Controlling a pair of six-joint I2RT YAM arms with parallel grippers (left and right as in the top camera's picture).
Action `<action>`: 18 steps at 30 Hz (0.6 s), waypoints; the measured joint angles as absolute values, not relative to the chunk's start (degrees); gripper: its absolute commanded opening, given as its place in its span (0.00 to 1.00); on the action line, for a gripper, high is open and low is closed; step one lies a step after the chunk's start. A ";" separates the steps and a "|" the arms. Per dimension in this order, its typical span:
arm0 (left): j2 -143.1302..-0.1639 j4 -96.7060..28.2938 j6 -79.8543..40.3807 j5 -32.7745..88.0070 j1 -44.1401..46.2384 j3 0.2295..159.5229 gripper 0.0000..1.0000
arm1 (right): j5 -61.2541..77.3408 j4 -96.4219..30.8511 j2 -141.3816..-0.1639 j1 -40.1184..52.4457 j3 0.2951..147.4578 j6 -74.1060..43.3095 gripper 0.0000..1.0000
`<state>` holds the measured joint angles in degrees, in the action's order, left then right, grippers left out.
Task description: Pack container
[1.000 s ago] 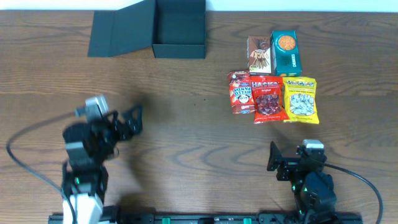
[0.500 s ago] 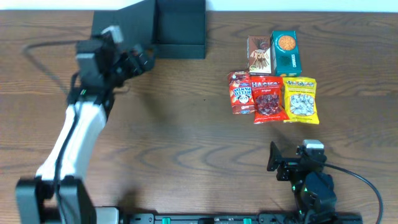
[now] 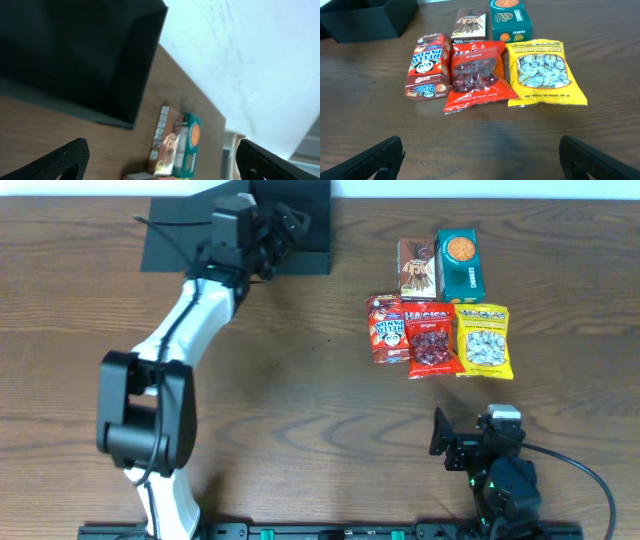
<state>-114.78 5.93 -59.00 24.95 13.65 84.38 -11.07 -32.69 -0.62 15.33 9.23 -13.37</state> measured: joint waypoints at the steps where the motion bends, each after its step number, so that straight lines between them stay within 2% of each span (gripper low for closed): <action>1: -115.37 7.53 -60.16 24.62 14.17 84.53 0.95 | -11.07 -32.69 -0.64 15.33 9.23 -13.37 0.99; 5: -115.74 10.61 -62.61 26.35 15.35 84.68 0.95 | -11.09 -32.69 -0.64 15.33 9.23 -13.37 0.99; 6: -115.74 10.96 -62.89 26.70 15.40 84.86 0.99 | -11.09 -32.69 -0.64 15.33 9.23 -13.37 0.99; 10: -115.74 11.18 -65.43 26.61 14.98 85.14 1.00 | -11.09 -32.69 -0.64 15.33 9.23 -13.37 0.99; 13: -115.74 10.79 -67.99 26.37 14.37 85.14 0.92 | -11.09 -32.69 -0.64 15.33 9.23 -13.37 0.99; 16: -115.74 7.29 -70.61 23.94 14.26 85.41 0.93 | -11.09 -32.67 -0.64 15.33 9.23 -13.37 0.99; 18: -115.74 3.77 -72.86 21.58 14.61 85.45 0.88 | -11.09 -32.67 -0.64 15.33 9.23 -13.37 0.99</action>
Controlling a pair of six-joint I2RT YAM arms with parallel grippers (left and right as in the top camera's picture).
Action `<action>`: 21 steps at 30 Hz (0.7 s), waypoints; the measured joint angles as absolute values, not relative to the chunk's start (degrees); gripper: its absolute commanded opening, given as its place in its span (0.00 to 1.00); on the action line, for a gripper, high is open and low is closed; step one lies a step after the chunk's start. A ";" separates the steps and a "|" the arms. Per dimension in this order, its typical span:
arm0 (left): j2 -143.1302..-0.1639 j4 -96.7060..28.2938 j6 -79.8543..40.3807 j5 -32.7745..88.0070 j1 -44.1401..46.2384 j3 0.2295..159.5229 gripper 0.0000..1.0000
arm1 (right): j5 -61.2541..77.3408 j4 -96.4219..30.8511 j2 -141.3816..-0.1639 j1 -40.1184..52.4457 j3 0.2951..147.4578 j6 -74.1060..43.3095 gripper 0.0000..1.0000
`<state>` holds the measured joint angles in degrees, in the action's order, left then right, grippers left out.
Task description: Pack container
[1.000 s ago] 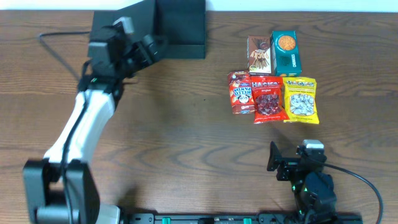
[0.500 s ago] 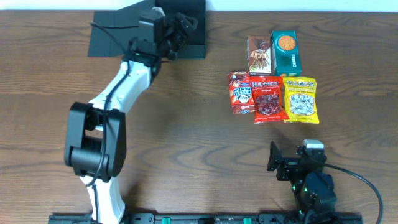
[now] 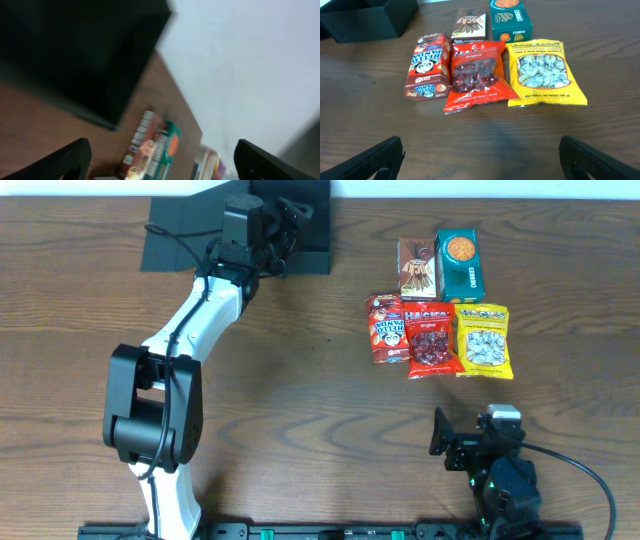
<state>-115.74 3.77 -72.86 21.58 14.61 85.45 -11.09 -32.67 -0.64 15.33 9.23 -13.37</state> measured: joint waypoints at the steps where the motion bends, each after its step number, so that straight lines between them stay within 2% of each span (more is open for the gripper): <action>1: -115.74 2.20 -74.11 20.38 14.81 85.45 0.86 | -11.09 -32.69 -0.64 15.33 9.23 -13.37 0.99; 12: -115.74 -6.26 -83.92 13.72 15.14 85.47 0.88 | -11.09 -32.69 -0.62 15.33 9.23 -13.37 0.99; 21: -116.86 -12.40 -86.87 12.86 13.15 90.04 0.86 | -11.09 -32.69 -0.62 15.33 9.23 -13.37 0.99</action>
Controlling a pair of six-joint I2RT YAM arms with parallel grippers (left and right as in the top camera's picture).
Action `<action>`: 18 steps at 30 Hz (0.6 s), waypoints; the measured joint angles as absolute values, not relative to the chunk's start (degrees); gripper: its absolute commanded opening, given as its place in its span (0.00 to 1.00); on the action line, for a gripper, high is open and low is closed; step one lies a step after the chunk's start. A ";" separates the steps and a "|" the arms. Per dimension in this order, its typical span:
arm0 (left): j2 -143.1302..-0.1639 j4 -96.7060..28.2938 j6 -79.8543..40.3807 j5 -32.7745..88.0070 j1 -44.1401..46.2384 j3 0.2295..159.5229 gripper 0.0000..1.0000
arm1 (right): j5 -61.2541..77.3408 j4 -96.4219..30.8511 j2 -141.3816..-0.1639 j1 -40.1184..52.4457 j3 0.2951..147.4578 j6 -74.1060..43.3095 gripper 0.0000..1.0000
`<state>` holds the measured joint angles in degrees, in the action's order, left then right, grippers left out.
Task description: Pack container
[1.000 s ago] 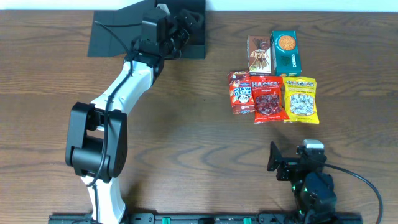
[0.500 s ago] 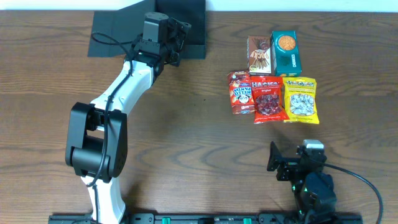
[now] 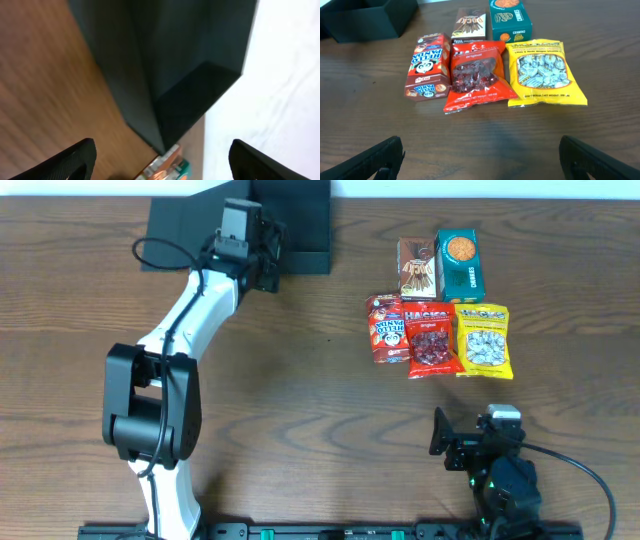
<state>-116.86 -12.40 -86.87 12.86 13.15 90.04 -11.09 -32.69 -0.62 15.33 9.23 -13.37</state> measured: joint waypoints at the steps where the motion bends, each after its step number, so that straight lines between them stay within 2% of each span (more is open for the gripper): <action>1: -117.23 -12.71 -86.98 12.86 12.99 91.00 0.86 | -11.09 -32.69 -0.62 15.33 9.23 -13.37 0.99; 10: -124.09 -19.55 -87.07 14.20 12.86 101.54 0.86 | -11.09 -32.69 -0.62 15.33 9.23 -13.37 0.99; 18: -127.98 -22.92 -87.24 16.43 12.86 102.35 0.86 | -11.09 -32.69 -0.64 15.33 9.23 -13.37 0.99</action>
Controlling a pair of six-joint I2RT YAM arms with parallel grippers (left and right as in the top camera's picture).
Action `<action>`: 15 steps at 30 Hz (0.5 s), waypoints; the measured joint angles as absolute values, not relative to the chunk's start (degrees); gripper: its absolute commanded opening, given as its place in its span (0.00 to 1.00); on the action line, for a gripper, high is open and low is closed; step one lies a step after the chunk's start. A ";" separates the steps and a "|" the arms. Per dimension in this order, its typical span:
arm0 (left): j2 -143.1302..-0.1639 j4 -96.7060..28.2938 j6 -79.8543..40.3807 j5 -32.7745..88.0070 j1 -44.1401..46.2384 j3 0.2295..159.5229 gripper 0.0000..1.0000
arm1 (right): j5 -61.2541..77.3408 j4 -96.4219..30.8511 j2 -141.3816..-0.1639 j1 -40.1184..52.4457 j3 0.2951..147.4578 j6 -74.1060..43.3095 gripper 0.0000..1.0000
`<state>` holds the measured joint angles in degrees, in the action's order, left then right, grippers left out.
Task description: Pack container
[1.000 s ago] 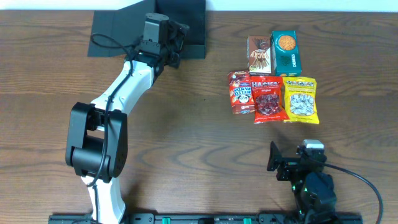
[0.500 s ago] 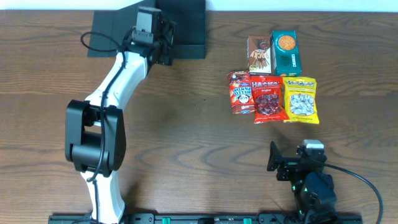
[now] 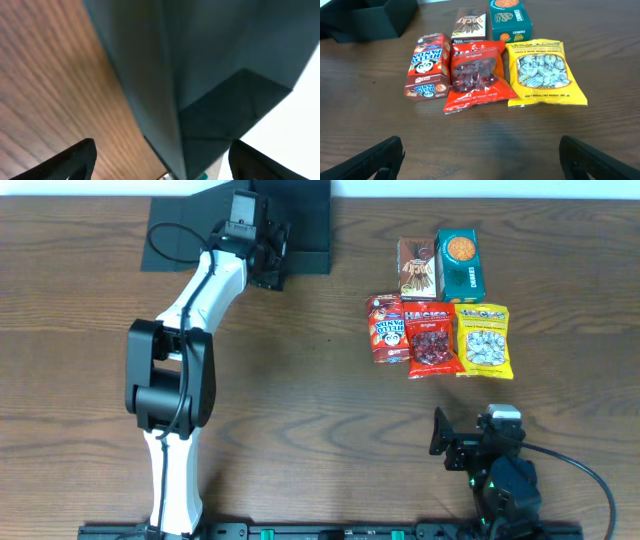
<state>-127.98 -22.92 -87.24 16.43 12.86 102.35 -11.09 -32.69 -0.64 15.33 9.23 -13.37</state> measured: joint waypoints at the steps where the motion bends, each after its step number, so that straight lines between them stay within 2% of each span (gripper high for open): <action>1: -128.03 -22.98 -87.26 16.49 12.86 102.35 0.86 | -11.09 -32.69 -0.64 15.33 9.23 -13.37 0.99; 7: -128.73 -22.96 -87.44 16.51 12.84 102.37 0.83 | -11.09 -32.69 -0.62 15.33 9.23 -13.37 0.99; 13: -130.87 -22.98 -88.84 16.56 12.38 102.37 0.63 | -11.09 -32.69 -0.64 15.33 9.23 -13.37 0.99; 15: -131.20 -22.70 -88.99 16.58 12.19 102.37 0.61 | -11.09 -32.69 -0.64 15.33 9.23 -13.37 0.99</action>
